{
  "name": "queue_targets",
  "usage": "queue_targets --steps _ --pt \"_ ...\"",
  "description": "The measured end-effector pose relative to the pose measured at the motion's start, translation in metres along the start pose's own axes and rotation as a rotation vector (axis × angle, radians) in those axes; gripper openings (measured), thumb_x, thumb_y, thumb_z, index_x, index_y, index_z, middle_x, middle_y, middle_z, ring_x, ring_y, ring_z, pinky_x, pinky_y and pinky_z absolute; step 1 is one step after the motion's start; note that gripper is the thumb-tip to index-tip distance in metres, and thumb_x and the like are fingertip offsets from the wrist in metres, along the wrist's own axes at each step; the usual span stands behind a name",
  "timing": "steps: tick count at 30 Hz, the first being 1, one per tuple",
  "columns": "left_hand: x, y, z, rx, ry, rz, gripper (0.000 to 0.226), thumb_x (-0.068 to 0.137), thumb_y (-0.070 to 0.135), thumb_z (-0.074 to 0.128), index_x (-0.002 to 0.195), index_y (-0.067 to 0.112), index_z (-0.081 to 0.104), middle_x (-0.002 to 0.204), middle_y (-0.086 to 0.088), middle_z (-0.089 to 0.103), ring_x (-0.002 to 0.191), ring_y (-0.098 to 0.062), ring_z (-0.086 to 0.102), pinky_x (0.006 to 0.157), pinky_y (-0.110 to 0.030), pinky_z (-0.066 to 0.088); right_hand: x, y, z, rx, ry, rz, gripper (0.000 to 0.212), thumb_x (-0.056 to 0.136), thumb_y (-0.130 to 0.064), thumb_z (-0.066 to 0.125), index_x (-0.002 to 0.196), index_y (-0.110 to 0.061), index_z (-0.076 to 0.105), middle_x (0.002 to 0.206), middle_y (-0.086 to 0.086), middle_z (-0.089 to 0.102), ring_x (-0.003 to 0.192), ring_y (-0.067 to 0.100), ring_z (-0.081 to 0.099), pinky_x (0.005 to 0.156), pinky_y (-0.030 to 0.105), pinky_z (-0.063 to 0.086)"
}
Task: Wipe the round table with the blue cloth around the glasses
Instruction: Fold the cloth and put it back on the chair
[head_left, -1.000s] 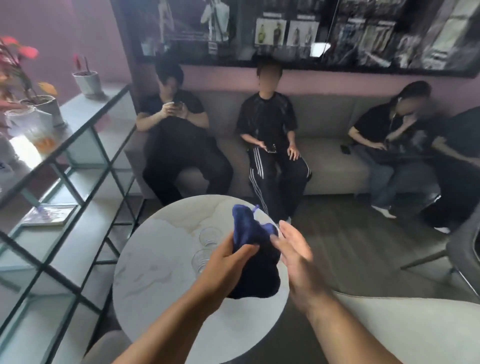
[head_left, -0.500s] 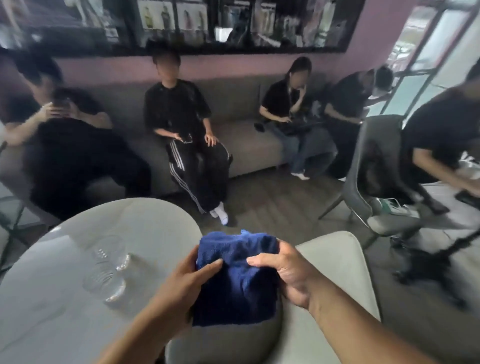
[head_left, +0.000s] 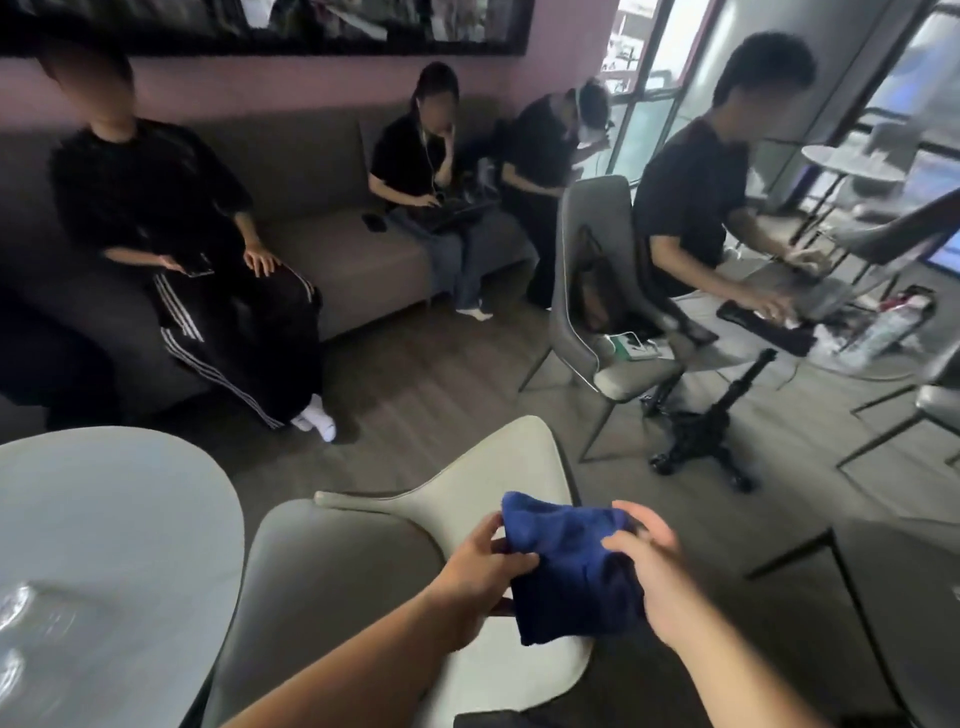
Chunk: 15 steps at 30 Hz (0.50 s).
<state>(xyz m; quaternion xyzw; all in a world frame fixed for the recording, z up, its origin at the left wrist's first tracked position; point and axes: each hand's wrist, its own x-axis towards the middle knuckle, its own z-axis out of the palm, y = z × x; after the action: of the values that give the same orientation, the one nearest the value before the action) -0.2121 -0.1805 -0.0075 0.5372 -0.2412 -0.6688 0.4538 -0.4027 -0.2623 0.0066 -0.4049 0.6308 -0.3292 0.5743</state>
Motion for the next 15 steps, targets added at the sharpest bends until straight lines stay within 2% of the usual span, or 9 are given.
queue_targets --steps 3,6,8,10,12,13,15 --pt "0.011 0.001 0.014 -0.025 -0.035 0.035 0.045 0.089 -0.001 0.060 0.121 0.031 0.061 0.116 -0.005 0.071 0.100 -0.023 0.069 0.068 -0.040 0.057 0.011 0.000 -0.014 0.061 0.038 -0.073 0.058 0.064 -0.001 0.068 0.120 -0.014 0.063 0.111 0.009 0.070 0.102 0.027 0.066 0.088 0.039 0.051" --pt "0.020 0.002 0.017 -0.025 -0.028 0.064 0.051 0.088 0.000 0.060 0.124 0.036 0.060 0.119 -0.002 0.071 0.103 -0.021 0.070 0.071 -0.041 0.058 0.026 0.004 -0.020 0.050 0.019 -0.086 0.052 0.079 0.014 0.059 0.120 -0.017 0.063 0.115 0.007 0.071 0.105 0.025 0.066 0.091 0.041 0.051" --pt "0.028 -0.002 0.015 0.006 0.021 0.041 0.058 0.089 -0.001 0.059 0.128 0.040 0.055 0.117 -0.002 0.069 0.100 -0.021 0.070 0.070 -0.040 0.059 0.033 0.008 -0.018 0.003 -0.016 -0.047 0.051 0.082 0.013 0.058 0.123 -0.017 0.061 0.115 0.005 0.072 0.104 0.024 0.067 0.090 0.041 0.052" --pt "0.034 -0.009 0.014 0.142 0.084 -0.028 0.069 0.089 0.003 0.059 0.141 0.043 0.037 0.119 0.001 0.064 0.097 -0.019 0.068 0.068 -0.038 0.060 0.040 0.018 -0.016 -0.073 -0.030 0.007 0.050 0.085 0.008 0.062 0.129 -0.015 0.057 0.118 0.006 0.068 0.104 0.023 0.065 0.087 0.038 0.051" --pt "0.038 -0.017 0.011 0.336 0.115 -0.144 0.085 0.088 0.018 0.063 0.154 0.038 0.013 0.136 0.003 0.054 0.092 -0.015 0.063 0.062 -0.029 0.057 0.045 0.028 -0.013 -0.146 0.011 0.018 0.052 0.087 0.000 0.066 0.136 -0.012 0.052 0.124 0.010 0.064 0.109 0.026 0.062 0.089 0.039 0.049" --pt "0.039 -0.021 0.009 0.396 0.133 -0.190 0.089 0.088 0.025 0.063 0.156 0.036 0.008 0.144 0.001 0.048 0.088 -0.013 0.061 0.057 -0.024 0.053 0.045 0.029 -0.009 -0.165 0.026 0.009 0.051 0.088 -0.004 0.066 0.136 -0.012 0.052 0.126 0.011 0.063 0.111 0.026 0.061 0.091 0.039 0.048" --pt "0.040 -0.024 0.007 0.424 0.139 -0.251 0.085 0.088 0.032 0.061 0.156 0.034 0.010 0.142 0.003 0.052 0.086 -0.012 0.057 0.055 -0.021 0.047 0.042 0.026 -0.003 -0.153 0.048 0.006 0.039 0.091 -0.008 0.063 0.129 -0.016 0.056 0.119 0.009 0.065 0.103 0.025 0.061 0.084 0.036 0.047"
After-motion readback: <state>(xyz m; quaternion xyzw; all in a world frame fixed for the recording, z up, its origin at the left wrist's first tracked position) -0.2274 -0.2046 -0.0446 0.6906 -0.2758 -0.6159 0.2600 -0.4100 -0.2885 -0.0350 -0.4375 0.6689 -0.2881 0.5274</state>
